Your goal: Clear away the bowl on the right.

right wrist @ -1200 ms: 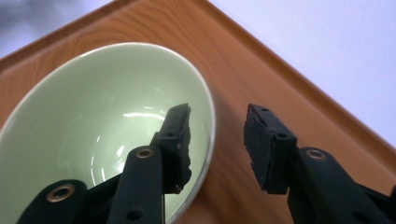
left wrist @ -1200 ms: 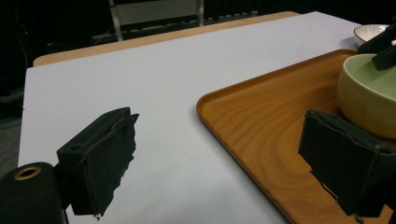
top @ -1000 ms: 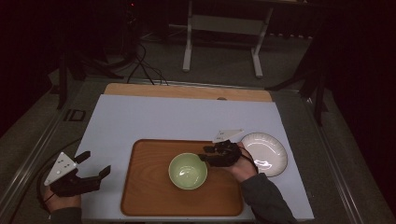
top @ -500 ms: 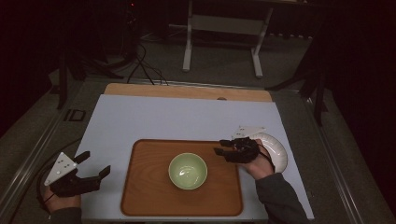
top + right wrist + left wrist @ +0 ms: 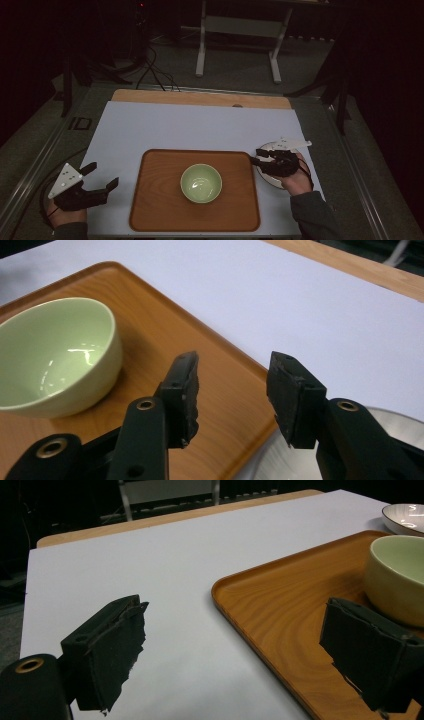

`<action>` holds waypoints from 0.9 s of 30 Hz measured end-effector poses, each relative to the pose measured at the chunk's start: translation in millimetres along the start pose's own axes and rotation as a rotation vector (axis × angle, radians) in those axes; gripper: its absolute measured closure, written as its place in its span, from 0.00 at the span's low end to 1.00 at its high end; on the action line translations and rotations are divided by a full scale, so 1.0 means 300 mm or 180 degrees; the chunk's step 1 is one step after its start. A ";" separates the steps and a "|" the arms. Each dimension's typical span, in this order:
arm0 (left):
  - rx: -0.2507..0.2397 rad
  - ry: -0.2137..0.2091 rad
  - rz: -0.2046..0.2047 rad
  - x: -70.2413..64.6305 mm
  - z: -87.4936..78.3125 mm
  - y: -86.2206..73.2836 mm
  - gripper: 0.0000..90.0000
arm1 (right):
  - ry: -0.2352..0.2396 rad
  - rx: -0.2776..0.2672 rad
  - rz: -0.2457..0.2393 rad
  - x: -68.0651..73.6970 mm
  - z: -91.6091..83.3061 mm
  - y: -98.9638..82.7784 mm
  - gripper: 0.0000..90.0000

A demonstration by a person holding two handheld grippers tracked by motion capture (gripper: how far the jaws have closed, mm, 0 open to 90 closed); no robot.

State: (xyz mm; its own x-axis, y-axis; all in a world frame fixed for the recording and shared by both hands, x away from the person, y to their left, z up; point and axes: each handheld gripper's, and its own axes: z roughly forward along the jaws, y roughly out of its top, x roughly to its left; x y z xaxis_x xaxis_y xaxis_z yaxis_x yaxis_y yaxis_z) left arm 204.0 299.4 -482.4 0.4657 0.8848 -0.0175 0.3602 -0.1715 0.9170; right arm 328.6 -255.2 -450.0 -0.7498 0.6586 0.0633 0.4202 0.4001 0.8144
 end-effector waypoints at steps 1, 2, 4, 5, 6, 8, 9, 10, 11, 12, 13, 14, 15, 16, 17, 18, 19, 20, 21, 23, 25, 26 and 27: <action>0.0005 0.0002 -0.0002 0.000 0.000 0.000 0.12 | -0.0031 -0.0017 0.0011 -0.006 -0.006 -0.008 0.61; 0.0005 0.0004 -0.0003 0.000 0.000 0.000 0.12 | -0.0068 -0.0036 0.0022 -0.011 -0.012 -0.016 0.61; 0.0005 0.0010 -0.0003 0.000 0.001 0.000 0.12 | -0.0115 -0.0065 0.0059 -0.021 -0.026 -0.032 0.60; 0.0005 0.0010 -0.0003 0.000 0.001 0.000 0.12 | -0.0115 -0.0065 0.0059 -0.021 -0.026 -0.032 0.60; 0.0008 0.0011 -0.0003 0.000 0.001 -0.001 0.12 | -0.0147 -0.0097 0.0069 -0.025 -0.032 -0.041 0.60; 0.0012 0.0016 -0.0009 0.001 0.001 -0.001 0.12 | -0.0184 -0.0118 0.0136 -0.038 -0.048 -0.061 0.62; 0.0013 0.0018 -0.0011 0.002 0.001 -0.002 0.12 | -0.0178 -0.0111 0.0145 -0.044 -0.054 -0.069 0.63; 0.0014 0.0021 -0.0015 0.002 0.001 -0.002 0.12 | -0.0186 -0.0112 0.0144 -0.048 -0.059 -0.078 0.63; 0.0014 0.0021 -0.0015 0.002 0.001 -0.002 0.12 | -0.0186 -0.0112 0.0144 -0.048 -0.059 -0.078 0.63; 0.0012 0.0020 -0.0021 0.002 0.001 -0.002 0.12 | -0.0222 -0.0110 0.0144 -0.054 -0.068 -0.090 0.62; 0.0014 0.0021 -0.0020 0.002 0.001 -0.002 0.12 | -0.0255 -0.0114 0.0147 -0.058 -0.075 -0.101 0.61; 0.0021 0.0022 -0.0019 0.003 0.001 -0.002 0.12 | -0.0272 -0.0127 0.0162 -0.062 -0.081 -0.109 0.60; 0.0025 0.0024 -0.0021 0.002 0.002 -0.002 0.12 | -0.0286 -0.0144 0.0165 -0.066 -0.087 -0.117 0.59; 0.0028 0.0022 -0.0021 0.002 0.002 -0.002 0.12 | -0.0297 -0.0165 0.0172 -0.070 -0.093 -0.126 0.57; 0.0031 0.0024 -0.0022 0.002 0.003 -0.002 0.12 | -0.0297 -0.0181 0.0190 -0.074 -0.100 -0.134 0.56; 0.0033 0.0024 -0.0022 0.002 0.003 -0.002 0.12 | -0.0336 -0.0208 0.0205 -0.078 -0.105 -0.142 0.55; 0.0033 0.0024 -0.0022 0.002 0.003 -0.002 0.12 | -0.0364 -0.0200 0.0221 -0.083 -0.109 -0.149 0.54; 0.0036 0.0025 -0.0021 0.002 0.003 -0.002 0.12 | -0.0392 -0.0190 0.0233 -0.086 -0.113 -0.155 0.53; 0.0036 0.0026 -0.0021 0.003 0.003 -0.002 0.12 | -0.0434 -0.0194 0.0233 -0.088 -0.117 -0.161 0.51; 0.0037 0.0031 -0.0023 0.003 0.003 -0.002 0.12 | -0.0494 -0.0217 0.0265 -0.091 -0.125 -0.173 0.47; 0.0038 0.0040 -0.0028 0.004 0.003 -0.002 0.12 | -0.0539 -0.0241 0.0297 -0.092 -0.134 -0.186 0.45; 0.0036 0.0046 -0.0033 0.004 0.003 -0.002 0.12 | -0.0543 -0.0255 0.0308 -0.092 -0.137 -0.191 0.44; 0.0036 0.0052 -0.0037 0.004 0.002 -0.003 0.11 | -0.0560 -0.0272 0.0328 -0.092 -0.141 -0.197 0.43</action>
State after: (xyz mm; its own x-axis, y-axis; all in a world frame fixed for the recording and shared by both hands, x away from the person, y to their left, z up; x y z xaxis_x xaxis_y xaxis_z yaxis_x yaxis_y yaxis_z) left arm 205.0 300.4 -483.4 0.4483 0.8936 -0.0216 0.3748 -0.1659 0.9121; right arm 302.8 -323.9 -475.6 -0.6014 0.7972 0.0532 0.4396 0.2745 0.8552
